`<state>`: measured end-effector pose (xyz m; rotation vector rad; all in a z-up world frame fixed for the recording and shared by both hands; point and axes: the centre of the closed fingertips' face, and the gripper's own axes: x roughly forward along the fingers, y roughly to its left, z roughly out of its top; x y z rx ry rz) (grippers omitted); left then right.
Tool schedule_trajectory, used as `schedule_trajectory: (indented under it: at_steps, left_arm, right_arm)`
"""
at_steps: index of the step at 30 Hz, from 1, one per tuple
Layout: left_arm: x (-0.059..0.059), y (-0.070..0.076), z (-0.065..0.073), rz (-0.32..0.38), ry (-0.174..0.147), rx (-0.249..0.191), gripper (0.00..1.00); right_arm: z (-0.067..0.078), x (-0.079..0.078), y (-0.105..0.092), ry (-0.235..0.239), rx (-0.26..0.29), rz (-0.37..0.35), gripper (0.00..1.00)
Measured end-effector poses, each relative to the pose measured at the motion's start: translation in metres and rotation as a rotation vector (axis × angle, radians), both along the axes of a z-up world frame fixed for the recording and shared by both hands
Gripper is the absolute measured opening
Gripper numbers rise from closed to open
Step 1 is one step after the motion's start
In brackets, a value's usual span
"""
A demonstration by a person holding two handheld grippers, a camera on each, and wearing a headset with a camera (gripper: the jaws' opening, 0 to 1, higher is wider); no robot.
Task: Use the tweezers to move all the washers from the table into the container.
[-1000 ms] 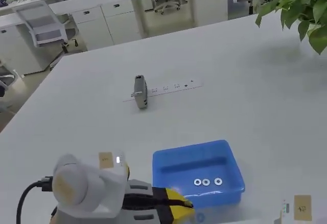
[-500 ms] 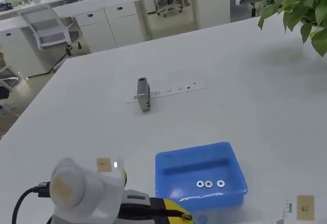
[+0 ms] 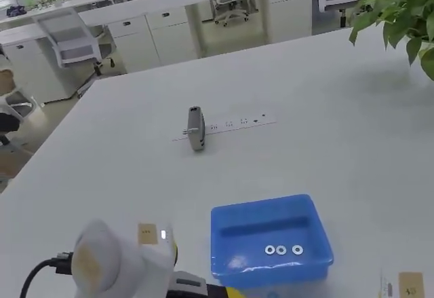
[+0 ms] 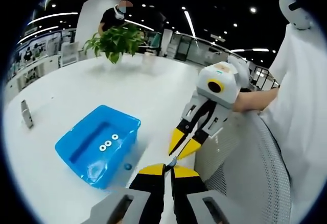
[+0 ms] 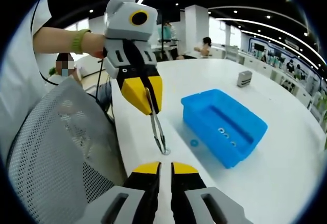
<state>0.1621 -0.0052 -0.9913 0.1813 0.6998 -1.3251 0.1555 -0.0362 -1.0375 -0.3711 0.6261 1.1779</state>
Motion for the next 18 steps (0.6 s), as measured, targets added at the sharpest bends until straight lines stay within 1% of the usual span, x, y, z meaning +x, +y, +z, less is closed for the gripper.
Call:
schedule_trajectory:
  at_steps: [2, 5, 7, 10, 11, 13, 14, 15, 18]
  left_arm:
    - [-0.005, 0.000, 0.000, -0.002, 0.007, -0.005, 0.00]
    - [-0.009, -0.001, 0.000, -0.001, 0.010, -0.006, 0.00]
    - [-0.014, -0.002, 0.000, -0.010, 0.009, -0.006, 0.00]
    - [-0.017, -0.004, 0.000, -0.020, 0.005, -0.001, 0.00]
    - [-0.018, -0.004, 0.000, -0.024, 0.005, 0.000, 0.00]
    - [-0.020, -0.005, 0.000, -0.033, 0.001, 0.002, 0.00]
    - [-0.020, -0.005, 0.000, -0.040, -0.007, 0.007, 0.00]
    - [-0.020, -0.005, 0.000, -0.046, -0.013, 0.015, 0.00]
    - [-0.020, -0.004, -0.001, -0.055, -0.016, 0.026, 0.00]
  right_arm:
    - [0.000, -0.002, 0.002, 0.004, 0.005, 0.009, 0.04]
    - [0.000, -0.007, 0.006, 0.029, 0.028, 0.026, 0.07]
    - [0.001, -0.010, 0.009, 0.042, 0.039, 0.041, 0.08]
    - [0.004, -0.019, 0.018, 0.077, 0.077, 0.069, 0.09]
    - [0.004, -0.021, 0.021, 0.079, 0.082, 0.084, 0.09]
    - [0.003, -0.027, 0.026, 0.064, 0.058, 0.142, 0.09]
    - [0.002, -0.028, 0.028, 0.048, 0.046, 0.173, 0.09]
    - [-0.002, -0.027, 0.031, 0.031, 0.021, 0.206, 0.09]
    - [-0.005, -0.016, 0.037, 0.023, 0.016, 0.204, 0.11]
